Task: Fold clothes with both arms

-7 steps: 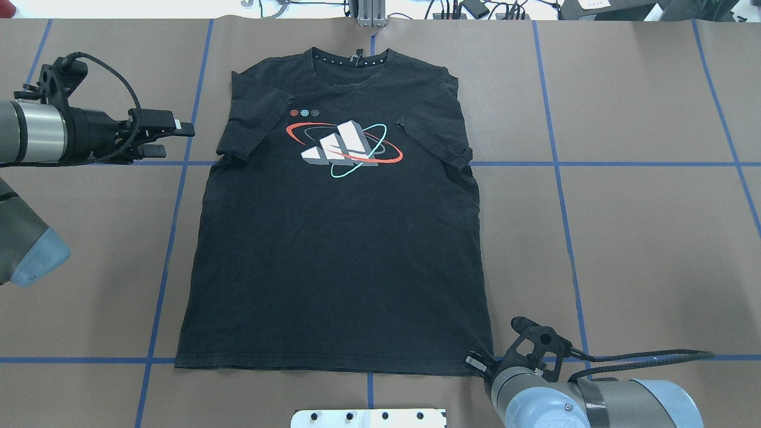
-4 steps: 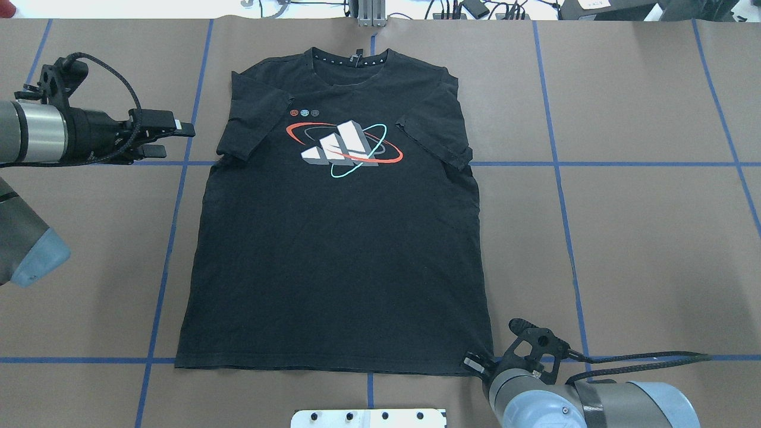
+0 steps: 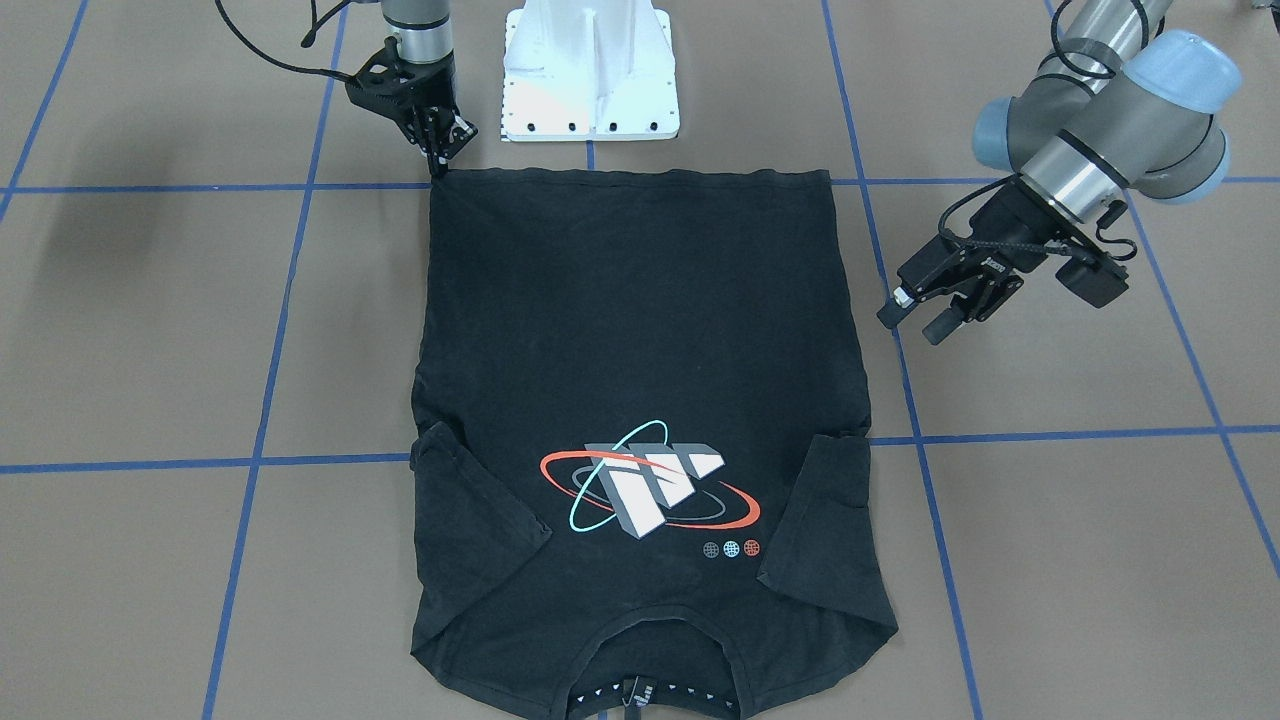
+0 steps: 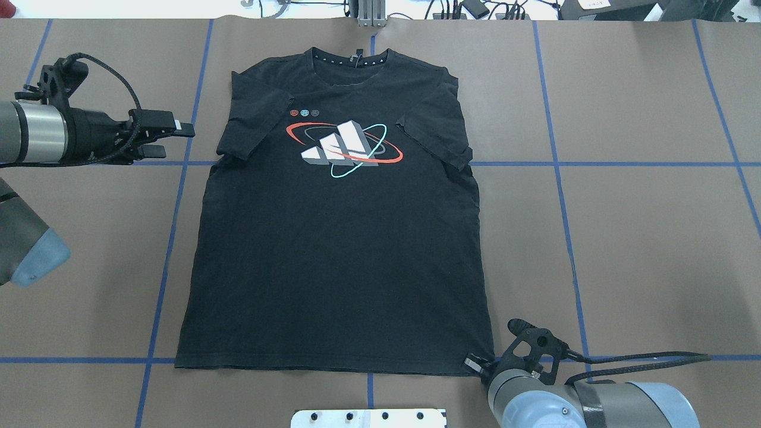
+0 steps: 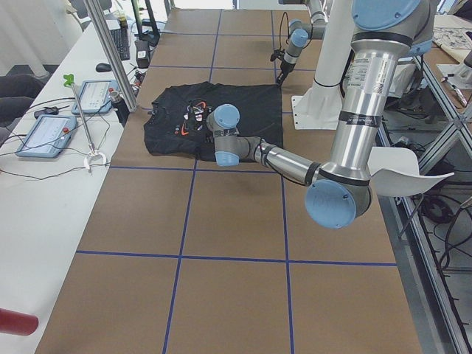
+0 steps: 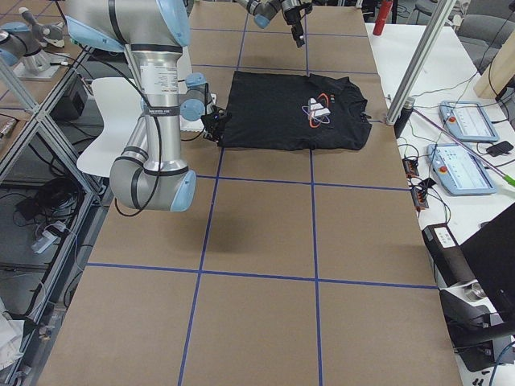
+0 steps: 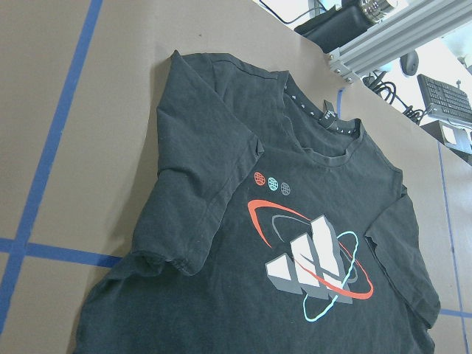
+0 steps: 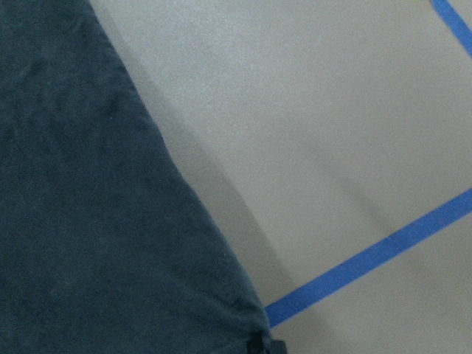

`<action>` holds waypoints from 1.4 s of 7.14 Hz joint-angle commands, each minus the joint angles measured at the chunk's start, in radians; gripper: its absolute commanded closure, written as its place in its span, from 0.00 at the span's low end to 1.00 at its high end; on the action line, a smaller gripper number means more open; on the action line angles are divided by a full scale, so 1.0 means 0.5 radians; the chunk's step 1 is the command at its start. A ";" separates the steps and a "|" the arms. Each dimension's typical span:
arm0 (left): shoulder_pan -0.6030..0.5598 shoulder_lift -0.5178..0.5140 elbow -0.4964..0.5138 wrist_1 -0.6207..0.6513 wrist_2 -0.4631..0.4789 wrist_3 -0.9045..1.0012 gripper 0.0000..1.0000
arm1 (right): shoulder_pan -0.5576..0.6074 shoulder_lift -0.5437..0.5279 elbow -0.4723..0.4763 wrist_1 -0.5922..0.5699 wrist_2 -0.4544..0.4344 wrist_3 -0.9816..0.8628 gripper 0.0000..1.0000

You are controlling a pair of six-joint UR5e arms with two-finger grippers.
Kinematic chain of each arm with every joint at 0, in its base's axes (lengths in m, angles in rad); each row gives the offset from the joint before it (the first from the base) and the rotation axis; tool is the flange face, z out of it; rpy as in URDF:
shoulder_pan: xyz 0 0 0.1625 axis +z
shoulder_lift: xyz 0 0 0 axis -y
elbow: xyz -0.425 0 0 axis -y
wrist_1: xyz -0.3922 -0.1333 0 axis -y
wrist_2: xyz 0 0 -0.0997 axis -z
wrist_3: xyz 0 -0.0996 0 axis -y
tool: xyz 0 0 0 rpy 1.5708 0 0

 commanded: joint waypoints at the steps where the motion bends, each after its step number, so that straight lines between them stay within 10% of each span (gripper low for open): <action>1: 0.000 -0.003 -0.019 0.108 0.000 -0.003 0.01 | 0.035 -0.006 0.092 0.000 0.018 -0.003 1.00; 4: 0.210 0.137 -0.190 0.411 0.283 -0.150 0.00 | 0.057 -0.045 0.255 0.000 0.122 -0.003 1.00; 6: 0.380 0.193 -0.609 1.115 0.377 -0.172 0.00 | 0.054 -0.049 0.301 0.000 0.174 0.004 1.00; 10: 0.787 0.245 -0.786 1.378 0.585 -0.396 0.01 | 0.051 -0.122 0.332 0.000 0.190 0.022 1.00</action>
